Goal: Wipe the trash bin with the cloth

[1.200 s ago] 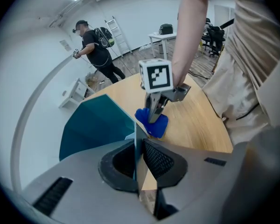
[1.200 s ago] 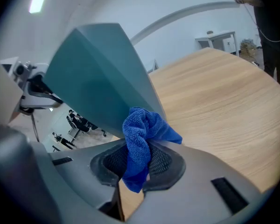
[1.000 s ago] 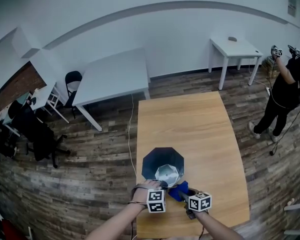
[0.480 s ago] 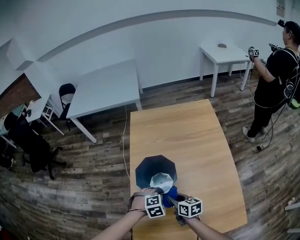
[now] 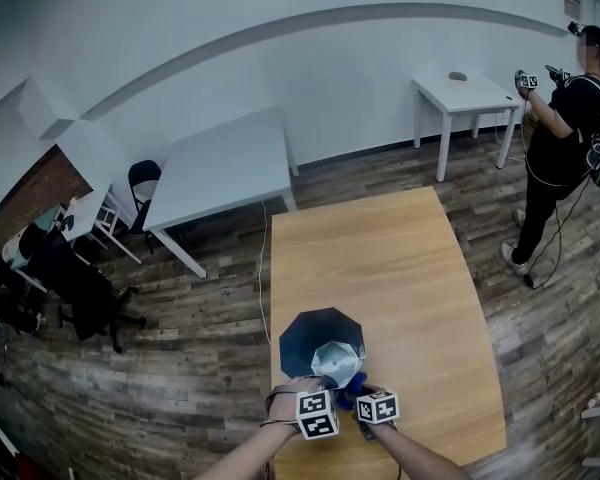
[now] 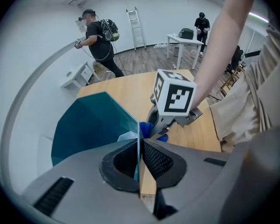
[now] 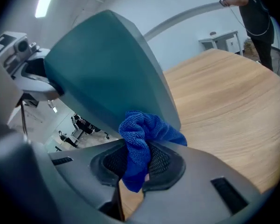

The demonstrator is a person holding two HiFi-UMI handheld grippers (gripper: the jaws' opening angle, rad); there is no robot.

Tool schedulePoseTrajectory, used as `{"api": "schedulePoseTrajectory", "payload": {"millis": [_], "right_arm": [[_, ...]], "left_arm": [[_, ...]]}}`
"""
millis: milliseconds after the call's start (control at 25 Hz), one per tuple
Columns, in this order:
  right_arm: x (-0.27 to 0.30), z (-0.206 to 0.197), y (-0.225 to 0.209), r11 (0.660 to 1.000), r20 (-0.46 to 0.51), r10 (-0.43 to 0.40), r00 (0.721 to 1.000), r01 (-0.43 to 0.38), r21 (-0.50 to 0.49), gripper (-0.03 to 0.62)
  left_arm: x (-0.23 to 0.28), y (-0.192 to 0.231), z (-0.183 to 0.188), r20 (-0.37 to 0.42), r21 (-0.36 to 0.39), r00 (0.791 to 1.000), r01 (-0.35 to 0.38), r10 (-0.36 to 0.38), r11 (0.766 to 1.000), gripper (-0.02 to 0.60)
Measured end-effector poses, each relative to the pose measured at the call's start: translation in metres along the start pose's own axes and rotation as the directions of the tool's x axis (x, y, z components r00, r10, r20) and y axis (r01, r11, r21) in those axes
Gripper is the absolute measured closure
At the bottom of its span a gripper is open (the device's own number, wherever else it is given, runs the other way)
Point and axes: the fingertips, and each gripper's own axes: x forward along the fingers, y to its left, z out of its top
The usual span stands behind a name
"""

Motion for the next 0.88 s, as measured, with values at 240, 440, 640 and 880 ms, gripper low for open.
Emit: {"api": "schedulePoseTrajectory", "payload": {"millis": [240, 440, 640, 880], "right_arm": [[0.046, -0.02, -0.047, 0.992, -0.055, -0.113, 0.992, 0.116, 0.046, 0.514], [0.063, -0.033, -0.064, 0.979, -0.063, -0.166, 0.984, 0.173, 0.109, 0.514], [0.059, -0.034, -0.064, 0.98, -0.071, -0.157, 0.985, 0.164, 0.109, 0.514], [0.017, -0.035, -0.025, 0.999, -0.085, -0.023, 0.996, 0.026, 0.043, 0.514]], "left_arm": [[0.003, 0.004, 0.001, -0.001, -0.002, 1.0, 0.016, -0.016, 1.0, 0.552], [0.002, 0.006, 0.002, -0.001, -0.014, 0.999, 0.033, -0.033, 0.999, 0.554], [0.006, 0.007, 0.002, -0.006, -0.012, 1.0, 0.023, -0.023, 1.0, 0.554], [-0.014, 0.012, -0.008, 0.015, 0.061, 0.998, -0.062, 0.061, 0.996, 0.518]]}}
